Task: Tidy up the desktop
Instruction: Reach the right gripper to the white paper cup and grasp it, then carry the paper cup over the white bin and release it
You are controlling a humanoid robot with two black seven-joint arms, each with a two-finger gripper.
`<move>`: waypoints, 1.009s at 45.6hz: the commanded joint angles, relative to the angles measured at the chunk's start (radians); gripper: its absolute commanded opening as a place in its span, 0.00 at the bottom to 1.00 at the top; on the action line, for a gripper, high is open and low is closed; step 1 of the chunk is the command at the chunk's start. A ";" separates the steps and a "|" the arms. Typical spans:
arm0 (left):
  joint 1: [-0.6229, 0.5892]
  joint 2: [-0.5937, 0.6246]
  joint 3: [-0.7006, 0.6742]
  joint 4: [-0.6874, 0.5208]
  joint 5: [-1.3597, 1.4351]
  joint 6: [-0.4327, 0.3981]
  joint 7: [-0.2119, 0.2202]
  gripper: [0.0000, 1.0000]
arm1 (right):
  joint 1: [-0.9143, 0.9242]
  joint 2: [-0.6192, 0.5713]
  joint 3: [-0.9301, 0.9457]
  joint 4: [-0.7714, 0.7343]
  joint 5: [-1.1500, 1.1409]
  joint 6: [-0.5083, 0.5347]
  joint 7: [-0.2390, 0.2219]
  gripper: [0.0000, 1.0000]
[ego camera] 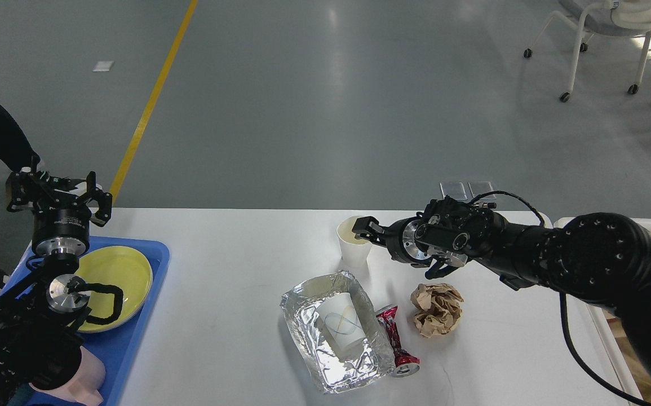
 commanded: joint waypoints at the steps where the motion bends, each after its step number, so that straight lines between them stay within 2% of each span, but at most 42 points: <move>1: 0.000 0.000 0.000 0.000 -0.001 0.000 0.000 0.97 | -0.008 0.002 -0.001 0.000 -0.002 -0.036 0.000 0.86; 4: 0.000 0.000 0.000 0.000 0.000 0.000 -0.002 0.97 | -0.009 0.002 -0.001 0.000 -0.002 -0.049 0.000 0.83; 9: 0.000 0.000 0.000 0.000 0.000 0.000 0.000 0.97 | -0.008 0.002 -0.004 0.001 0.000 -0.056 0.000 0.66; 13: 0.000 0.000 0.000 0.000 0.000 0.000 0.000 0.97 | -0.009 0.002 -0.010 0.004 0.000 -0.056 -0.003 0.47; 18: 0.000 0.000 0.000 0.000 0.000 0.000 -0.002 0.97 | -0.011 0.002 -0.016 0.006 0.000 -0.051 -0.003 0.36; 21: 0.000 0.000 0.000 0.000 0.000 0.000 0.000 0.97 | -0.015 0.001 -0.016 0.009 0.000 -0.043 -0.003 0.23; 25: 0.000 0.000 0.000 0.000 0.000 0.000 0.000 0.97 | -0.015 -0.003 -0.018 0.012 0.000 -0.037 -0.005 0.00; 38: 0.000 0.000 0.000 0.000 0.000 0.000 0.000 0.97 | 0.005 -0.032 -0.016 0.052 0.002 0.006 -0.005 0.00; 46: 0.000 0.000 0.000 0.000 0.000 0.000 0.000 0.97 | 0.147 -0.200 0.002 0.254 0.000 0.017 0.003 0.00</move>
